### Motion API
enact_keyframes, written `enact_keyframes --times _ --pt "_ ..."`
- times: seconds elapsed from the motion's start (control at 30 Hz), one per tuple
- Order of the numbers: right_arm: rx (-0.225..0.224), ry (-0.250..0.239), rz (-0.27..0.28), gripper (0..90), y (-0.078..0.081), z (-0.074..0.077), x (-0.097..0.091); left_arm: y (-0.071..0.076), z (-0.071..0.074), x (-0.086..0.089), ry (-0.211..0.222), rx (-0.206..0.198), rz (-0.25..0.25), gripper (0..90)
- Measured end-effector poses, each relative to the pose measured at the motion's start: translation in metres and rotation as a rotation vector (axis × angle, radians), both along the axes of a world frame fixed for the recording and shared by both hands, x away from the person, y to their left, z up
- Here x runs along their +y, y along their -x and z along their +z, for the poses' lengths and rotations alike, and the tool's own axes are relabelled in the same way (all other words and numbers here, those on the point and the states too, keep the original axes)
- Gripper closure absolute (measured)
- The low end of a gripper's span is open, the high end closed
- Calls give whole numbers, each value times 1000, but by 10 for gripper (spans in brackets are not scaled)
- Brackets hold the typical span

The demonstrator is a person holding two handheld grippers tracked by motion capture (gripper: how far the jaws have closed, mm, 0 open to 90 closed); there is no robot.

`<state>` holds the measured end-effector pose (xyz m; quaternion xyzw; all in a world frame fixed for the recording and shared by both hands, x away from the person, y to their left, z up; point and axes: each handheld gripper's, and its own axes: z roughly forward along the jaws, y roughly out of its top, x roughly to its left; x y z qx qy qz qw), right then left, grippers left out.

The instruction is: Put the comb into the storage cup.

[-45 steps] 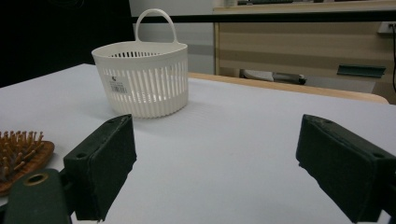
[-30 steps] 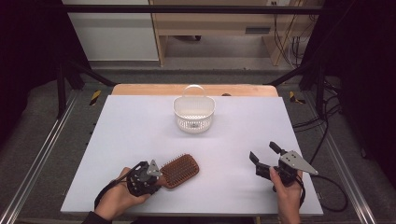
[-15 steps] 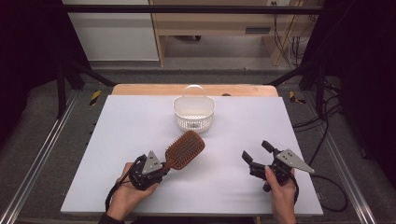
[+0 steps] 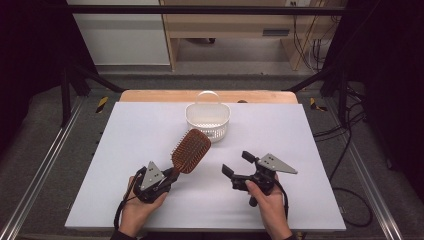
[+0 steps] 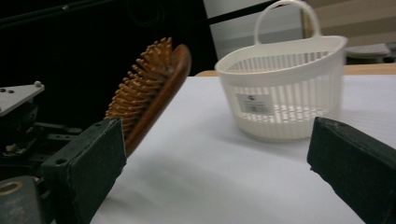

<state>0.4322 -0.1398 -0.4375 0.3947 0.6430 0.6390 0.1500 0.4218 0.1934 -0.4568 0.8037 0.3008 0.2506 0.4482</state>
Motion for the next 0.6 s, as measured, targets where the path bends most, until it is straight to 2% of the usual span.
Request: enact_keyframes --times 0.2,0.6 --pt "11 11 50 52 -1 7 25 5 3 3 36 -37 8 724" --pt "41 -11 97 66 -4 13 48 11 4 -5 38 -78 -12 724"
